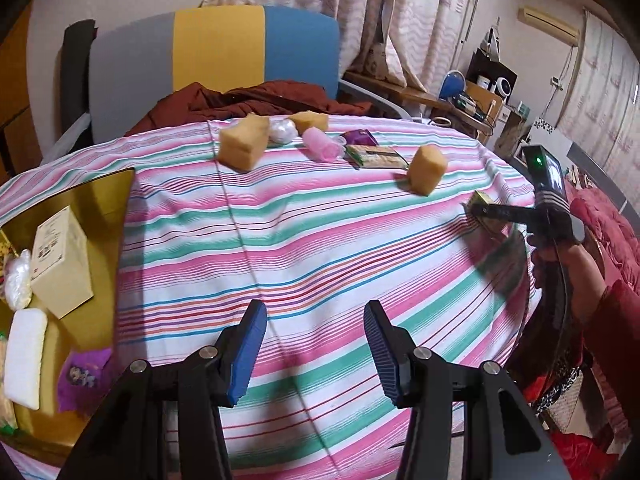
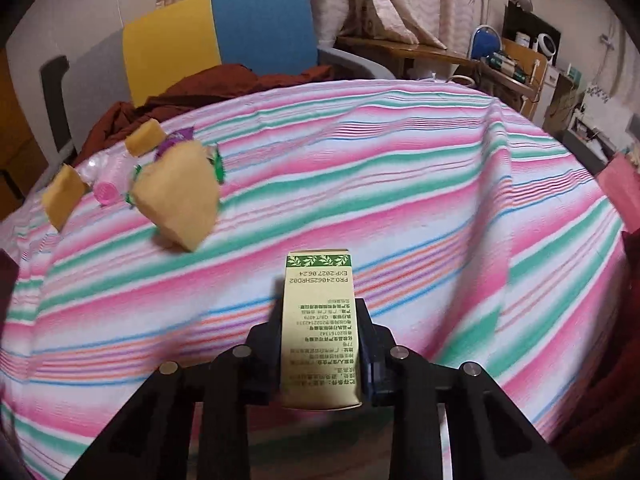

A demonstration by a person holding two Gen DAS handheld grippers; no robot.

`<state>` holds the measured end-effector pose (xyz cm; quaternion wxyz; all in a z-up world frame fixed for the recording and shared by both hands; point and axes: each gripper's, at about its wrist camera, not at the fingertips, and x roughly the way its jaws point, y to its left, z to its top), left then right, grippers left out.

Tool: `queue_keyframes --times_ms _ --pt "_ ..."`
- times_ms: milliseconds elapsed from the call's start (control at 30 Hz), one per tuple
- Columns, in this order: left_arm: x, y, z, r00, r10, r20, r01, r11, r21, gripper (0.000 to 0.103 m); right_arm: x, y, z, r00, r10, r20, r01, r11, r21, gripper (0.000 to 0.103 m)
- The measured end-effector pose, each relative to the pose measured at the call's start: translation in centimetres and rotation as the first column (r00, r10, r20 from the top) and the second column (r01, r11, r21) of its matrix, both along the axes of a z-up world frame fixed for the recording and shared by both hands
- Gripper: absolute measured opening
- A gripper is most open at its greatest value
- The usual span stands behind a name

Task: Organize objects
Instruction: 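Grasp the small green box with the right tool while the left tool grasps a yellow sponge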

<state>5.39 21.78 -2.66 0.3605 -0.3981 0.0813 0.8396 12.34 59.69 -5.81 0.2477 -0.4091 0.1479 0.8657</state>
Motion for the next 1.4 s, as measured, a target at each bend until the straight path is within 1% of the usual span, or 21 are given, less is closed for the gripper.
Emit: queue_keyframes --times_ms 133,233,333,400,467,533,600,633,700,800,867,933,1000,1067,1200,1233,1267,1300,1333,1400 --pt "-0.3 1.9 0.0 1.0 -0.025 0.009 0.025 1.0 -0.013 0.051 -1.4 -0.1 -0.2 0.999 -0.021 -0.031 0.021 1.0 -0.009 0.03" --pt "-0.6 4.0 0.0 0.998 -0.058 0.018 0.058 0.998 -0.023 0.051 -1.8 0.3 -0.6 0.997 -0.058 -0.058 0.057 0.998 -0.022 0.03" --pt "-1.0 6.2 -0.1 0.996 -0.084 0.018 0.085 0.996 -0.038 0.051 -1.7 -0.3 -0.9 0.995 -0.064 -0.079 0.066 0.998 0.024 0.03" --pt "-1.6 8.3 -0.1 0.994 -0.106 0.025 0.107 0.993 -0.038 0.052 -1.3 -1.2 -1.3 0.994 -0.058 -0.096 0.066 0.994 0.083 0.03" --pt "-2.3 10.7 -0.1 0.991 -0.127 0.034 0.129 0.991 -0.035 0.052 -0.7 -1.4 -1.2 0.988 -0.089 -0.123 0.103 0.988 0.113 0.03" --pt "-3.1 13.2 -0.2 0.988 -0.151 0.043 0.152 0.988 -0.027 0.053 0.0 -0.6 -1.3 0.978 -0.141 -0.153 0.156 0.984 0.091 0.03" --pt "-3.8 15.4 -0.2 0.985 -0.164 0.049 0.165 0.986 -0.025 0.057 0.4 0.3 -1.7 0.971 -0.16 -0.178 0.171 0.984 0.043 0.03" --pt "-4.3 16.8 -0.2 0.983 -0.175 0.051 0.176 0.984 -0.023 0.059 0.5 0.4 -1.7 0.969 -0.161 -0.188 0.17 0.985 0.034 0.03" --pt "-4.9 18.9 -0.5 0.98 -0.186 0.065 0.188 0.982 -0.028 0.059 0.6 0.5 -1.7 0.968 -0.161 -0.191 0.17 0.985 0.033 0.03" --pt "-6.1 21.9 -0.6 0.973 -0.207 0.1 0.208 0.978 -0.003 0.059 0.6 0.6 -1.8 0.967 -0.163 -0.197 0.172 0.985 0.031 0.03" --pt "-6.6 23.8 -0.6 0.973 -0.213 0.085 0.214 0.977 -0.002 0.06 0.5 0.7 -1.9 0.966 -0.164 -0.201 0.173 0.985 0.028 0.03" --pt "-6.9 25.7 -0.8 0.97 -0.234 0.069 0.237 0.971 -0.038 0.061 0.4 0.6 -2.0 0.966 -0.164 -0.199 0.174 0.984 0.03 0.03" --pt "-7.0 27.1 -1.1 0.965 -0.253 0.066 0.256 0.965 -0.056 0.061 0.5 0.6 -2.0 0.966 -0.166 -0.197 0.176 0.984 0.034 0.03" --pt "-7.4 28.6 -1.7 0.966 -0.251 0.07 0.256 0.964 -0.078 0.061 0.5 0.6 -2.0 0.967 -0.167 -0.192 0.178 0.983 0.04 0.03" --pt "-8.6 29.9 -2.7 0.966 -0.235 0.108 0.242 0.968 -0.059 0.061 0.4 0.6 -2.0 0.967 -0.168 -0.19 0.179 0.983 0.044 0.03" --pt "-8.8 29.9 -3.0 0.967 -0.228 0.111 0.235 0.97 -0.056 0.056 0.4 0.6 -2.0 0.967 -0.168 -0.189 0.179 0.983 0.044 0.03" --pt "-9.0 29.7 -3.4 0.966 -0.231 0.114 0.238 0.97 -0.046 0.045 0.4 0.6 -2.0 0.967 -0.168 -0.189 0.179 0.983 0.045 0.03" --pt "-9.0 29.4 -3.7 0.966 -0.237 0.107 0.242 0.969 -0.04 0.038 0.4 0.6 -2.0 0.967 -0.168 -0.19 0.18 0.983 0.045 0.03" --pt "-8.9 29.0 -4.0 0.968 -0.233 0.09 0.238 0.97 -0.049 0.036 0.4 0.6 -2.0 0.967 -0.168 -0.189 0.179 0.983 0.045 0.03" --pt "-8.8 28.0 -4.3 0.966 -0.247 0.079 0.249 0.968 -0.024 0.036 0.4 0.6 -2.0 0.967 -0.168 -0.19 0.18 0.983 0.045 0.03"
